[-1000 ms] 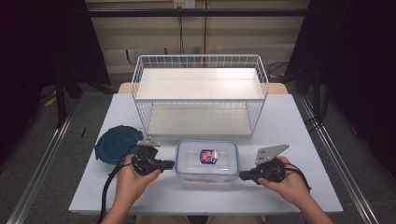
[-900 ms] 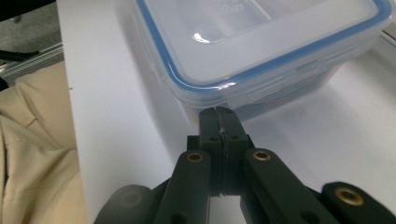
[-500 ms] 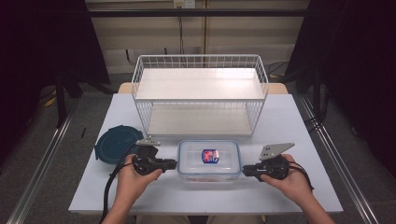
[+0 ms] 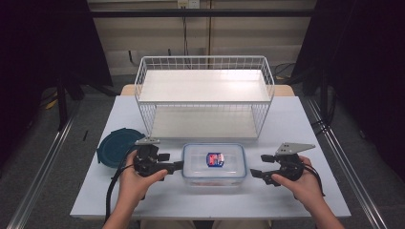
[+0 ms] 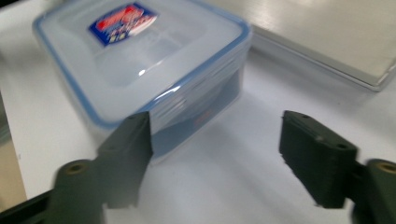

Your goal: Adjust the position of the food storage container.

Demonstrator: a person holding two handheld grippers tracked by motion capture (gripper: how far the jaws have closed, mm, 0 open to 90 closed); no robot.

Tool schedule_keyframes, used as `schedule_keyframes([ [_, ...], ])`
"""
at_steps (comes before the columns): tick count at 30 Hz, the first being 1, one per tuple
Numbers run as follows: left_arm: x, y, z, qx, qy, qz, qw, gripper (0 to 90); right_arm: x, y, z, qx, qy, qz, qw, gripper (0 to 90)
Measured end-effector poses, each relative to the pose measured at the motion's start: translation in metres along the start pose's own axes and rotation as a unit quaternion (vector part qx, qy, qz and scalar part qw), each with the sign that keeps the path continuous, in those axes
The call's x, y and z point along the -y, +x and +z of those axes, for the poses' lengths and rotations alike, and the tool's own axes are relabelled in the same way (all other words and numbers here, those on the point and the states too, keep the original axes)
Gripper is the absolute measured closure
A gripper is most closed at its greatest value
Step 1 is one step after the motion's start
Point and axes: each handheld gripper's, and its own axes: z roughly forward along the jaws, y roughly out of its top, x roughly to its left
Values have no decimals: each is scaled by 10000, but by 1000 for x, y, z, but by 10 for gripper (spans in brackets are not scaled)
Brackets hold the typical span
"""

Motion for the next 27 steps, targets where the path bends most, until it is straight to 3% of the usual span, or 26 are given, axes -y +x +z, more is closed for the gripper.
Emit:
schedule_keyframes([
  [2,0,0,1,24,-15,-50,10000,227,0,-1,0,1,-81,124,9999,203],
  [3,1,0,3,34,1,-22,10000,215,1,-4,0,-114,-223,394,9989,157],
  [4,1,0,4,32,-5,-42,10000,204,1,-5,1,-173,-267,464,9984,140],
  [6,2,1,6,167,-104,-213,9996,181,2,-5,4,-335,-395,716,9961,114],
  [8,3,3,8,314,-142,-366,9987,181,3,-5,6,-395,-402,792,9953,102],
  [15,4,6,12,376,-379,-572,9969,175,8,-4,13,-571,-539,1251,9890,69],
  [17,4,6,13,402,-441,-642,9962,175,10,-5,15,-626,-600,1412,9862,66],
  [21,5,7,14,411,-436,-640,9961,175,10,-4,19,-710,-850,1895,9756,64],
  [22,7,8,14,502,-605,-833,9934,176,10,-4,20,-749,-920,2006,9725,64],
  [23,7,10,14,561,-615,-886,9926,178,10,-3,20,-776,-960,2087,9702,64],
  [25,9,12,14,621,-661,-1002,9908,183,10,-1,22,-760,-994,2147,9686,64],
  [27,11,11,13,576,-611,-981,9916,184,12,1,23,-769,-1044,2227,9662,64],
])
